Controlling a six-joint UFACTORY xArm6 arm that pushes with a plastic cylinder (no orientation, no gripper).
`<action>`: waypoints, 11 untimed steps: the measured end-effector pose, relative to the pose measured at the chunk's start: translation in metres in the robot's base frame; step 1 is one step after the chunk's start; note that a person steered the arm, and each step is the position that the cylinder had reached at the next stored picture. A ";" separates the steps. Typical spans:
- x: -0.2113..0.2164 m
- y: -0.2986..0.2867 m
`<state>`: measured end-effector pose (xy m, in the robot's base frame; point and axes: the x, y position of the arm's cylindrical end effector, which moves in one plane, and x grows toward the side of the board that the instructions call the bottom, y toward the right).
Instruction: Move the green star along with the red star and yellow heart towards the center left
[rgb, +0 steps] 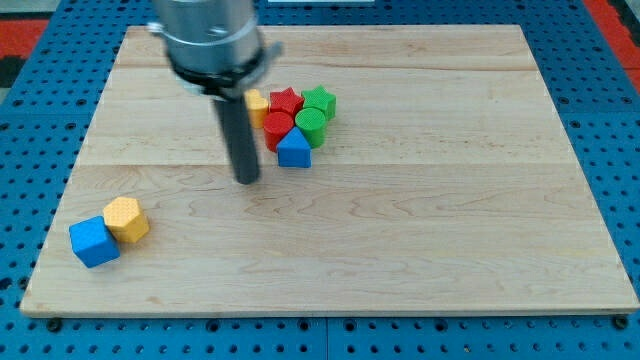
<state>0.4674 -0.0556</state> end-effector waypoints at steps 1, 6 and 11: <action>-0.035 0.067; -0.118 0.082; -0.181 -0.008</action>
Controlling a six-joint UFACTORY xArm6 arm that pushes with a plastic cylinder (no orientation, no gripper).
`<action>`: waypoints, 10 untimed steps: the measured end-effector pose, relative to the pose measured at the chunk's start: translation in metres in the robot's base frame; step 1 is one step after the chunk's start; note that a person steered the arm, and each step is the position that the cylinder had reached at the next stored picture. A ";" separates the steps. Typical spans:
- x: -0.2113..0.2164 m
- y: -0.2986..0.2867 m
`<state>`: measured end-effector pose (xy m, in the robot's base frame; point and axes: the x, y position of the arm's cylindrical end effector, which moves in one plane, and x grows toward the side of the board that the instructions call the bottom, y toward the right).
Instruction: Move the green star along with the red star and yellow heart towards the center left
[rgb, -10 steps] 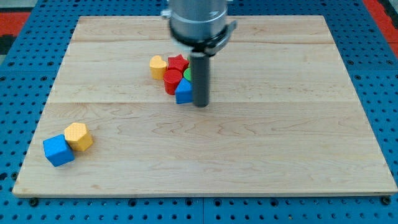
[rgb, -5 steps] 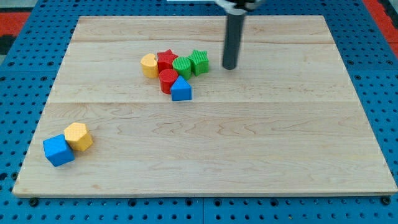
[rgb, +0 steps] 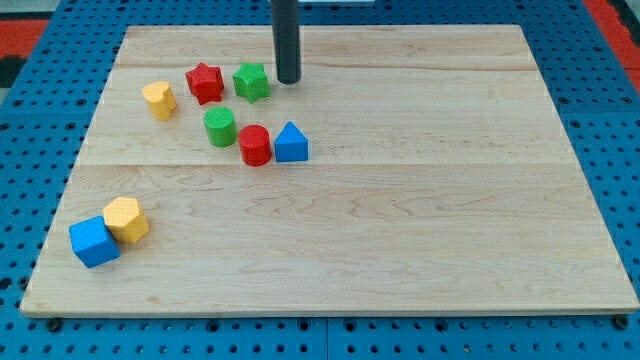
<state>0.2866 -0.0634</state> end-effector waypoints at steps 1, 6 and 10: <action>0.013 -0.089; 0.054 -0.053; 0.091 -0.013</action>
